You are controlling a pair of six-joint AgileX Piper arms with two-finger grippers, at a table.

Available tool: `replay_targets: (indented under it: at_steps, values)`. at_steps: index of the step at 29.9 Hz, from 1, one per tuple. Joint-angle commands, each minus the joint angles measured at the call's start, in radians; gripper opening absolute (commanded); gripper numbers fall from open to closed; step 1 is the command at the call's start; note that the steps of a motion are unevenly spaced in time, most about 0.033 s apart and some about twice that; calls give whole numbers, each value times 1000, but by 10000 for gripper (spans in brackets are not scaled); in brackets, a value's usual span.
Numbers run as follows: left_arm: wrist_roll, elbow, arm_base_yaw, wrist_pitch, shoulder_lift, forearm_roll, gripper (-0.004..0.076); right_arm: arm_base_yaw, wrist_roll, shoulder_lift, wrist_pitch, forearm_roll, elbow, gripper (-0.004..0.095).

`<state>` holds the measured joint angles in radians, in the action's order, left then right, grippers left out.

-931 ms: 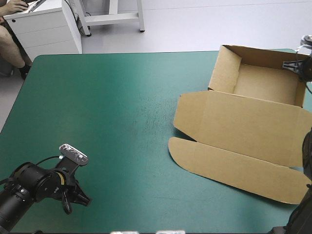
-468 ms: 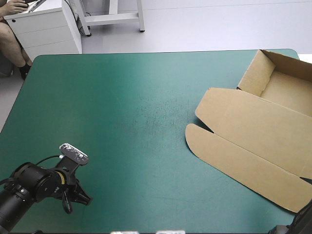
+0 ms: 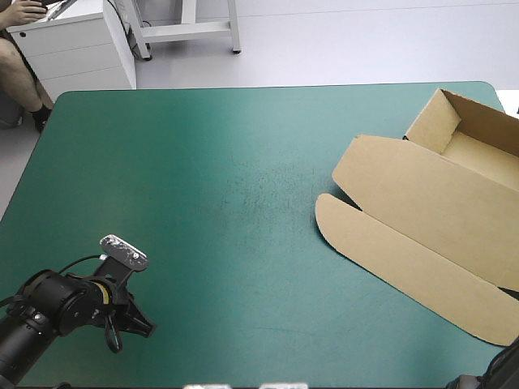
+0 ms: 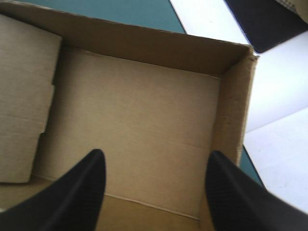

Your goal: Fold the box

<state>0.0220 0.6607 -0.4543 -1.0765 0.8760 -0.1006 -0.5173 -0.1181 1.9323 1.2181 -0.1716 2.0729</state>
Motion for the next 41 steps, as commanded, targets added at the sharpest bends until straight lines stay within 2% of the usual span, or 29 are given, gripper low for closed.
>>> replay_targets:
  at_steps: [1,3,4,5,9,17,22,26,34,41]
  values:
    - [-7,26,-7,53,-5,-4,-8,-4,-64,-96,-13,-88,34,311]
    - [-7,26,-7,63,-5,-4,-8,7,-68,-110,7,-93,34,80]
    - [-12,26,-7,68,-5,-4,-8,17,-71,-116,16,-90,34,0]
    - [-15,26,-7,70,-5,-4,-8,29,-75,-125,23,-91,34,-14]
    - [-22,26,-7,79,-5,1,-8,101,-87,-136,34,-81,34,-16]
    - [-30,26,-7,111,-5,2,-8,342,-68,-143,34,12,32,-16]
    - [-58,26,-7,150,-6,0,-8,473,-61,-149,35,12,30,-16]
    - [-68,26,-7,167,-6,2,-8,532,-25,-170,35,12,-8,-16]
    - [-75,26,-7,221,-8,44,-8,564,-74,-385,14,17,-355,-16]
    - [-51,26,-7,248,-47,44,-8,564,-89,-680,-151,35,-765,-17]
